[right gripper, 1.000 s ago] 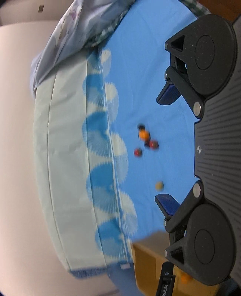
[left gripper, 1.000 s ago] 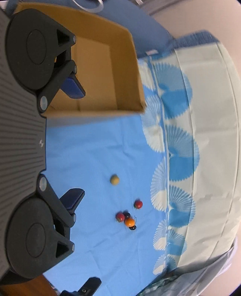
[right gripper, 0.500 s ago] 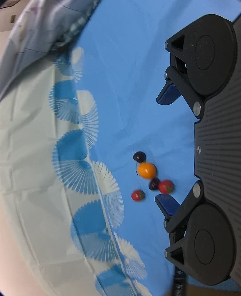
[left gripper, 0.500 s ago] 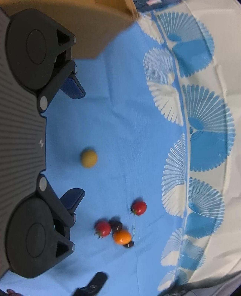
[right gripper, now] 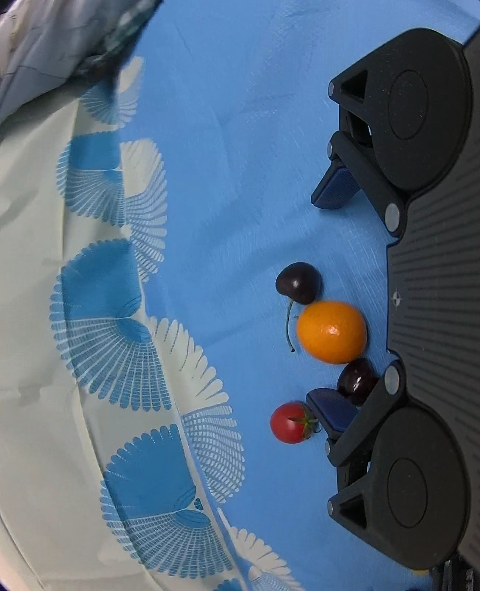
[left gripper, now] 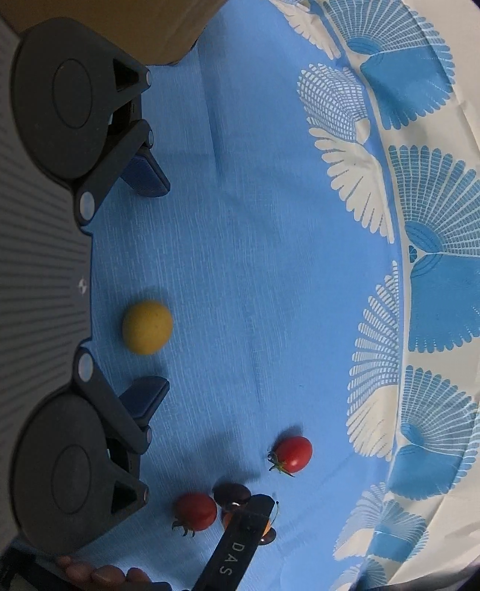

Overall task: Organize fruits
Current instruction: 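Grasp the yellow fruit with the left tool while the right tool grasps an orange fruit, then carry the yellow fruit and orange fruit over the cardboard box with both tools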

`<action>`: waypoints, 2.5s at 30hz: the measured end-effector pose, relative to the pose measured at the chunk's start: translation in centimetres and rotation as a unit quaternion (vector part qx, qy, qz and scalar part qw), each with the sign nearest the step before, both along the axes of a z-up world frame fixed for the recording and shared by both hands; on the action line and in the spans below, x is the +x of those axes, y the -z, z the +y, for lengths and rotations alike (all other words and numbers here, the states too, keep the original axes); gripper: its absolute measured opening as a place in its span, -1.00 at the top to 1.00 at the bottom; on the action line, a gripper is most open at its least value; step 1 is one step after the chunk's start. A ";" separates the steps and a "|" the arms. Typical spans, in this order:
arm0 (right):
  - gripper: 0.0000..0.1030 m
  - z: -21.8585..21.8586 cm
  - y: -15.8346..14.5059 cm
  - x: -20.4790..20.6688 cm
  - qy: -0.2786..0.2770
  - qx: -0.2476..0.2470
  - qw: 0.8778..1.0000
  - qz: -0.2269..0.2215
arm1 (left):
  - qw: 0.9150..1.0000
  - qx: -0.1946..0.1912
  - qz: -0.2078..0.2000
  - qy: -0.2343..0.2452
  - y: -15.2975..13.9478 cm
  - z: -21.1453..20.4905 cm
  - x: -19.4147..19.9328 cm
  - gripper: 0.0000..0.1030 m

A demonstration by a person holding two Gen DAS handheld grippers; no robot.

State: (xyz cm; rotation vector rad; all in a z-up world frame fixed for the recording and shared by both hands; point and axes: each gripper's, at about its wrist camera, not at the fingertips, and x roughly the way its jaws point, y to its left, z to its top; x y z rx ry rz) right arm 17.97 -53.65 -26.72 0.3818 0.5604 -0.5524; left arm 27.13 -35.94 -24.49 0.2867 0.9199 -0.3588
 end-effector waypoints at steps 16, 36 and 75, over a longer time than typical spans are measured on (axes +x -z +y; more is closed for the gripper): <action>0.25 0.9 -0.2 -1.2 -0.009 -0.085 0.995 0.059 | 1.000 0.001 -0.020 0.017 -1.9 0.0 -1.1 0.37; 0.25 7.1 -11.4 -16.2 -0.036 -0.021 0.999 -0.013 | 0.997 -0.035 -0.038 0.054 -15.0 8.4 -12.1 0.37; 0.25 34.5 -24.1 -32.0 -0.308 -0.103 0.945 -0.043 | 0.991 -0.081 -0.087 -0.059 -24.6 34.7 -33.8 0.37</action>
